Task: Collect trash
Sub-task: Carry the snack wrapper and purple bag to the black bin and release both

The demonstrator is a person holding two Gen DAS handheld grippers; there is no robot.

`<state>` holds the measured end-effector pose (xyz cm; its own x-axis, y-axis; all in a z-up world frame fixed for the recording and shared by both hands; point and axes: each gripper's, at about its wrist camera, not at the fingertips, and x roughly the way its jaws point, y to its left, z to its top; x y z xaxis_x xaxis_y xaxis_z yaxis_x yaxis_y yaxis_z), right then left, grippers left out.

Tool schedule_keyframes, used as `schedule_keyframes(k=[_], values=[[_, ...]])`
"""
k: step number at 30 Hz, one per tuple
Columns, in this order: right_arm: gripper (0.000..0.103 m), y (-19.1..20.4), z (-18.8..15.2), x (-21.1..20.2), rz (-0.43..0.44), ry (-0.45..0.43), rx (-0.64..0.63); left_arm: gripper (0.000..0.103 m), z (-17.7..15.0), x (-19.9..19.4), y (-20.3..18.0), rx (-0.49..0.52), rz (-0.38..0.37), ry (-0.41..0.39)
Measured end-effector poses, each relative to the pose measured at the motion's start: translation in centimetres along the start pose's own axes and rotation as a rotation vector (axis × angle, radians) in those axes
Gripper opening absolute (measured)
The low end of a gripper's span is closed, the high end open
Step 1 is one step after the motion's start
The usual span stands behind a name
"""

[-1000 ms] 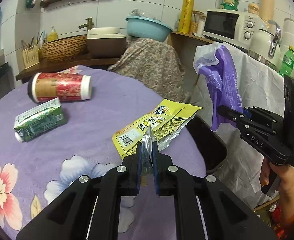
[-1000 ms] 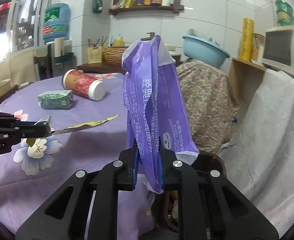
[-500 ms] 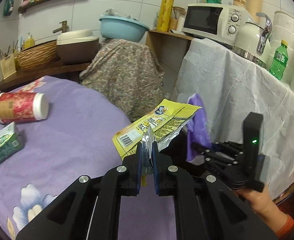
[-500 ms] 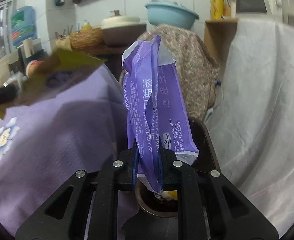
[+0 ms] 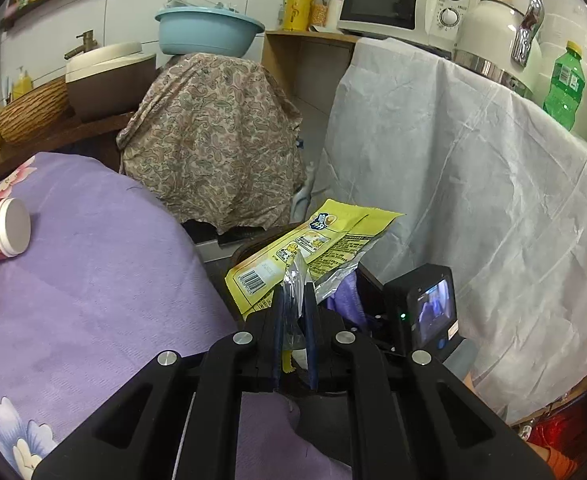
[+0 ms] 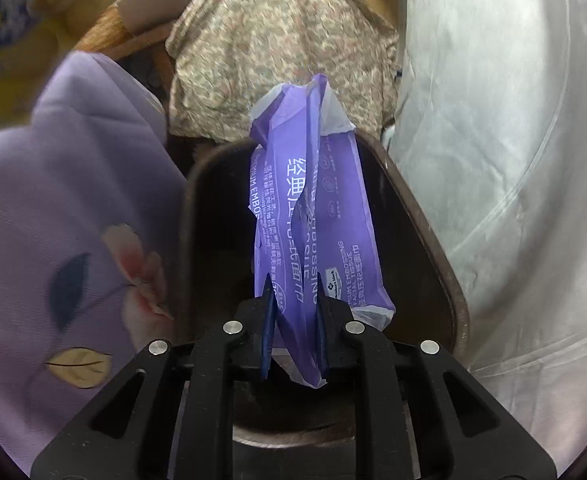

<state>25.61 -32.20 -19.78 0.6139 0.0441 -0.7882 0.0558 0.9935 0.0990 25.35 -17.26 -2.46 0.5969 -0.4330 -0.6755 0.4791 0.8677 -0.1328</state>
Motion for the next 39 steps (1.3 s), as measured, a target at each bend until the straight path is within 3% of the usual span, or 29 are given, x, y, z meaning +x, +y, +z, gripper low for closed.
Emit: schedule_keyframes(k=[3, 4, 5, 7, 20, 39], values=[[0.021, 0.0, -0.4, 1.1, 0.003, 0.016, 0.008, 0.01, 0.0, 0.9, -0.4, 0.01, 0.003, 0.016], [0.032, 0.0, -0.5, 1.3, 0.001, 0.018, 0.011, 0.01, 0.1, 1.2, -0.5, 0.012, 0.001, 0.024], [0.051, -0.1, -0.6, 1.5, -0.001, 0.016, 0.016, 0.01, 0.1, 1.5, -0.6, 0.013, -0.002, 0.03], [0.071, -0.3, -0.6, 1.4, -0.008, -0.005, 0.029, 0.01, 0.3, 2.3, -0.9, 0.015, -0.006, 0.044], [0.072, -1.3, -1.2, -1.6, 0.001, -0.049, 0.023, 0.01, 1.4, 8.4, -2.0, 0.001, -0.023, 0.166], [0.074, -3.4, -4.0, -5.9, -0.06, -0.086, 0.015, 0.01, 1.9, 18.0, -4.5, 0.011, -0.025, 0.364]])
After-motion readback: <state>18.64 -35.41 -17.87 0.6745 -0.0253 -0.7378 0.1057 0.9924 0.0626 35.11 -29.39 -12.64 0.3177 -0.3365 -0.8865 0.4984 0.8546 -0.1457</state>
